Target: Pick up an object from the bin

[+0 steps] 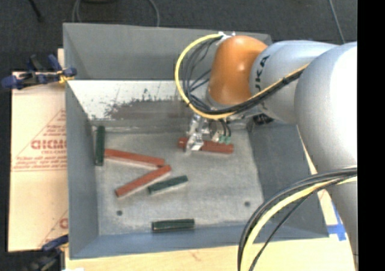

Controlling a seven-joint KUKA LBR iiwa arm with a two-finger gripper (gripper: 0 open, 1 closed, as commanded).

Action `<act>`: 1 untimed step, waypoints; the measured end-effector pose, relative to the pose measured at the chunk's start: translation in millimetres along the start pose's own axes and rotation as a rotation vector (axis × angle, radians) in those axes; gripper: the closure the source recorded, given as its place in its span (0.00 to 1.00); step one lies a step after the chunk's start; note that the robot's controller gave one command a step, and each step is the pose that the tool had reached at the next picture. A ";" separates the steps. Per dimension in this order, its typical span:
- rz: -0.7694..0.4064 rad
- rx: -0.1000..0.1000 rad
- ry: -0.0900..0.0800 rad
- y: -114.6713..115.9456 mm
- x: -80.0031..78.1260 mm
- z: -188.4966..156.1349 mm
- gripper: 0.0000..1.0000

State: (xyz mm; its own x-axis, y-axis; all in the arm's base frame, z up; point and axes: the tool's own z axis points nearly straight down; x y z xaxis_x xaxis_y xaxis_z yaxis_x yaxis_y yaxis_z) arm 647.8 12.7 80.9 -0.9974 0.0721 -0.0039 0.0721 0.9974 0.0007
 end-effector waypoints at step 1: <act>-0.024 0.002 -0.002 9.1 1.3 -136.3 1.00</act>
Offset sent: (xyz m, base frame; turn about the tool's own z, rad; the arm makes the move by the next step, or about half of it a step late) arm 0.0000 0.0000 0.0000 0.0000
